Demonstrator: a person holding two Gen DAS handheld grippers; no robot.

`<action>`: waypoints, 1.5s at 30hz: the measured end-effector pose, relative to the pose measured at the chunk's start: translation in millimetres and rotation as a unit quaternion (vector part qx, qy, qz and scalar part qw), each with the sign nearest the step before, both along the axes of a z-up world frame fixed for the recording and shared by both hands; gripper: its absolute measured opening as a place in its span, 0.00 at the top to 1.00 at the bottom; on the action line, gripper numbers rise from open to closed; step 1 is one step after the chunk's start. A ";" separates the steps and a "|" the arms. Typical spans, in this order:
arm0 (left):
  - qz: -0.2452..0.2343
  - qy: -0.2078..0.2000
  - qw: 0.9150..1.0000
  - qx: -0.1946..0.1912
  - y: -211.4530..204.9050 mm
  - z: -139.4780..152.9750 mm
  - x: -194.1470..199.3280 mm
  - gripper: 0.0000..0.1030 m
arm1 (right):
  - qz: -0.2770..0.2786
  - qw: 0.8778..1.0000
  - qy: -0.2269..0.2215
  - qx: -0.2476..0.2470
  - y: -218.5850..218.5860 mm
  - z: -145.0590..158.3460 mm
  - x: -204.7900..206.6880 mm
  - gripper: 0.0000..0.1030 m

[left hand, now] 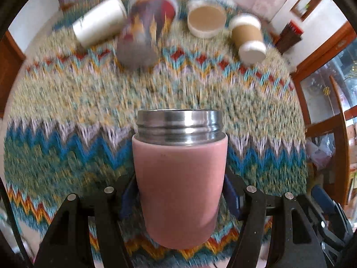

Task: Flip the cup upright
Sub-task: 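Rotate the pink tumbler with the left gripper until its open rim faces up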

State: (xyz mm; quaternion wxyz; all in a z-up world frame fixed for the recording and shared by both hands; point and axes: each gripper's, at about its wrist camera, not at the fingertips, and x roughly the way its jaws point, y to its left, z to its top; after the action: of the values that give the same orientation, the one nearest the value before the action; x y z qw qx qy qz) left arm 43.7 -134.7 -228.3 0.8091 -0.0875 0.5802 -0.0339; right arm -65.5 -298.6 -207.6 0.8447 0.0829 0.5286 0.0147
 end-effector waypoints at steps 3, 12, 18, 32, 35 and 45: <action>0.001 -0.073 0.997 0.004 4.0 3.7 4.0 0.32 | 0.006 1.000 0.003 0.001 3.0 -3.9 -0.8 0.32; -0.005 -0.175 0.984 0.029 0.8 -8.3 24.0 0.32 | 0.010 1.000 0.012 -0.003 4.1 -13.0 -2.7 0.32; -0.012 -0.214 0.976 0.038 -2.6 -9.6 24.4 0.32 | 0.012 1.000 0.018 -0.006 3.1 -16.5 -3.9 0.32; -0.053 -0.215 0.972 0.076 -7.4 -22.4 -21.2 0.32 | 0.019 1.000 0.008 0.002 4.1 -9.5 1.6 0.32; -0.057 -0.214 0.972 0.077 -8.8 -23.2 -22.6 0.32 | 0.023 1.000 0.005 -0.001 7.2 -7.8 2.4 0.32; -0.083 -0.267 0.955 0.099 -13.7 -3.6 -36.6 0.07 | 0.033 0.999 -0.003 -0.004 16.6 -1.0 1.0 0.32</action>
State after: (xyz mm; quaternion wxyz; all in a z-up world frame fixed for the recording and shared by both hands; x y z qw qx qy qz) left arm 7.1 -148.4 -231.9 0.9335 0.0534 0.3486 -0.0652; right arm -64.5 -282.0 -208.6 0.8458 0.0614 0.5285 0.0407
